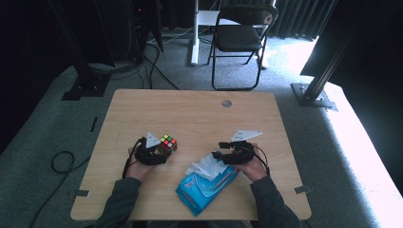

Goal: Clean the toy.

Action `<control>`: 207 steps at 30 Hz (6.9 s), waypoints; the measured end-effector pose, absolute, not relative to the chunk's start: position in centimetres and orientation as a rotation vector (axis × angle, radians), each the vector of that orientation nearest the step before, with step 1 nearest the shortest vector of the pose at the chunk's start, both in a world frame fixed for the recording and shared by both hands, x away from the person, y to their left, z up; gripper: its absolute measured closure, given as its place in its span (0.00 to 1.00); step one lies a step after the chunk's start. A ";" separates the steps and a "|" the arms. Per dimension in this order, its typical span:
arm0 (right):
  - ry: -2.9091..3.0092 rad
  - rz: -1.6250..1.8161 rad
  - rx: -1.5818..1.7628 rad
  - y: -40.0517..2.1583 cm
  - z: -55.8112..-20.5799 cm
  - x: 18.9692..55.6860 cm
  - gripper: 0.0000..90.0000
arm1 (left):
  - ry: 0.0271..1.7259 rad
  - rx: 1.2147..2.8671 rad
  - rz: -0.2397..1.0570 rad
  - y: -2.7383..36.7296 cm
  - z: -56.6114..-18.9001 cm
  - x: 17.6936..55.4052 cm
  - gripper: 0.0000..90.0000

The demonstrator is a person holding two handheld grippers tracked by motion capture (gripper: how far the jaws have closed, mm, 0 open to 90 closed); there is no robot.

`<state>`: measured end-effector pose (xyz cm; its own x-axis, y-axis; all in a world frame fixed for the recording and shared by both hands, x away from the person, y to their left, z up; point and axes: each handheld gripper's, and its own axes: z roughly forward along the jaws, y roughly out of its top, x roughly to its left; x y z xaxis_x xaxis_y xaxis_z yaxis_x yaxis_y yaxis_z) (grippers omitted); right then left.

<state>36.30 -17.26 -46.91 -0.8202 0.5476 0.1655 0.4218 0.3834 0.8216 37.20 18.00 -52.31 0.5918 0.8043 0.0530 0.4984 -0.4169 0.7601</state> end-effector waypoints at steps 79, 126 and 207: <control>2.717 1.325 0.612 -17.9 -47.0 35.7 0.45 | 1.025 2.111 0.565 17.7 -52.5 37.2 0.36; 2.504 1.420 0.834 -19.6 -46.4 36.5 0.95 | 1.026 2.120 0.568 17.6 -52.6 37.3 0.36; 2.442 1.471 0.759 -11.2 -44.8 42.7 0.97 | 0.946 2.096 0.493 16.2 -51.3 36.9 0.38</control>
